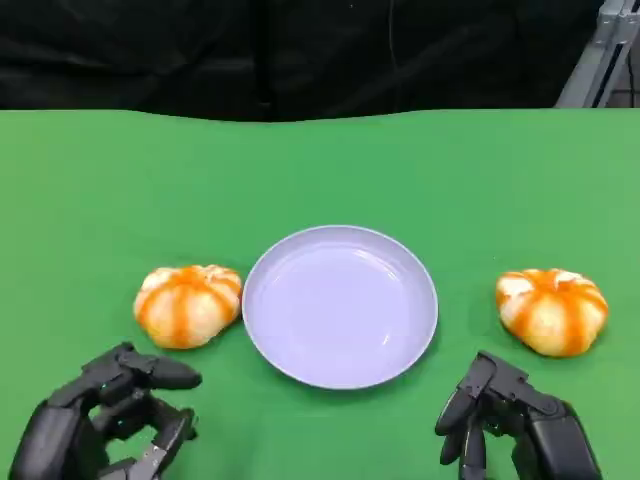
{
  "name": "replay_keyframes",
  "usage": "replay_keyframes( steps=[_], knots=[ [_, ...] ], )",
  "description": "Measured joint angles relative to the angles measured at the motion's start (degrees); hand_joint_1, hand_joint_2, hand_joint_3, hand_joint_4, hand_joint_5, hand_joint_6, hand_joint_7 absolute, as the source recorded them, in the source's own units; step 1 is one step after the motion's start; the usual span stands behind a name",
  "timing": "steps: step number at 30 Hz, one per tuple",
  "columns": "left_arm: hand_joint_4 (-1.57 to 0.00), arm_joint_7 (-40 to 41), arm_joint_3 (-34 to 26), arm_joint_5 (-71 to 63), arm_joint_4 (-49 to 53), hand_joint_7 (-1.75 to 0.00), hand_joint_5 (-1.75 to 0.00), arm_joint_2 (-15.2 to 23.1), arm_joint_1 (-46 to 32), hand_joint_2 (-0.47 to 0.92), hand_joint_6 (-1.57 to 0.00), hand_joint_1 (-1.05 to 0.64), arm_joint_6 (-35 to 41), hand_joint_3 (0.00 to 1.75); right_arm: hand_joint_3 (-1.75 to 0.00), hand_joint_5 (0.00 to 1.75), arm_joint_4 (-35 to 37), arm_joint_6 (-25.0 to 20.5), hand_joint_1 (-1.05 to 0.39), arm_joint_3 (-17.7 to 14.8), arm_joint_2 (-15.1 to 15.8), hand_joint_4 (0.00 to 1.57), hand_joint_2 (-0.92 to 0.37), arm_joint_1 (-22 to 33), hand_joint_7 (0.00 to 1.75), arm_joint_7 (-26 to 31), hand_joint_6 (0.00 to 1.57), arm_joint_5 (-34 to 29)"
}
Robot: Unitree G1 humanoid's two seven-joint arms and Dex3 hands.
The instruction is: Grasp the bread from the table and place it into the plate.
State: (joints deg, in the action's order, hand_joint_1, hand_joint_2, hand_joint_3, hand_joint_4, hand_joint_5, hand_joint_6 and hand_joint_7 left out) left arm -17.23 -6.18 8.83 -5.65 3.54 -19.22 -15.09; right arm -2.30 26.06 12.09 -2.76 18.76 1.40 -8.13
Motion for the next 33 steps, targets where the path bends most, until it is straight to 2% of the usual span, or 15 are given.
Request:
replay_keyframes(
  steps=[1,3,7,11,21,24,28,33],
  knots=[
    [-0.39,0.8,0.0,-1.7,0.3,-0.21,-0.86,0.2,0.1,0.80,-0.49,-0.35,-0.9,0.28,-1.75,1.75,0.0,0.0,-0.27,0.0,0.0,0.76,-0.40,0.0,1.75,0.0,0.64,0.0],
    [-0.32,3.5,0.0,-8.1,0.4,-0.08,-0.71,1.3,0.5,0.86,-0.43,-0.36,-2.3,0.13,-1.75,1.75,0.0,0.0,-0.26,0.1,-0.2,0.76,-0.40,0.0,1.75,0.3,0.64,-0.3],
    [-0.18,8.9,0.1,-20.2,-1.0,-0.01,-0.62,4.5,2.1,0.91,-0.35,-0.50,-2.4,0.05,-1.75,1.75,-0.3,-0.4,-0.24,0.5,-0.5,0.76,-0.42,0.0,1.75,0.5,0.63,-0.6],
    [-0.14,12.6,1.1,-32.9,-4.5,0.00,-0.58,7.6,3.5,0.91,-0.33,-0.54,1.9,0.03,-1.75,1.75,-0.4,-0.5,-0.24,0.5,-0.6,0.76,-0.42,0.0,1.75,0.6,0.63,-1.0],
    [-0.19,15.0,6.5,-48.5,-6.4,-0.01,-0.63,11.1,10.7,0.90,-0.32,-0.58,9.7,0.00,-1.75,1.75,-1.5,-2.4,-0.24,1.2,-1.3,0.74,-0.44,0.1,1.75,0.4,0.63,-0.6],
    [-0.19,15.1,8.8,-53.0,-6.3,-0.04,-0.86,11.6,12.2,0.87,-0.40,-0.55,12.5,0.00,-1.75,1.75,-1.6,-2.6,-0.25,1.2,-1.3,0.74,-0.44,0.4,1.75,0.5,0.63,-0.6],
    [-0.09,15.1,14.7,-62.1,-4.9,-0.04,-0.98,10.8,16.3,0.85,-0.41,-0.50,19.0,0.00,-1.75,1.75,-1.9,-2.6,-0.25,1.7,-1.3,0.74,-0.44,0.4,1.75,0.5,0.63,-0.8],
    [-0.06,15.1,19.3,-67.1,-2.4,-0.03,-0.97,9.4,19.8,0.85,-0.39,-0.50,24.6,0.00,-1.75,1.75,-2.1,-2.6,-0.26,1.7,-1.3,0.75,-0.44,0.7,1.75,0.8,0.63,-1.0]
  ],
)
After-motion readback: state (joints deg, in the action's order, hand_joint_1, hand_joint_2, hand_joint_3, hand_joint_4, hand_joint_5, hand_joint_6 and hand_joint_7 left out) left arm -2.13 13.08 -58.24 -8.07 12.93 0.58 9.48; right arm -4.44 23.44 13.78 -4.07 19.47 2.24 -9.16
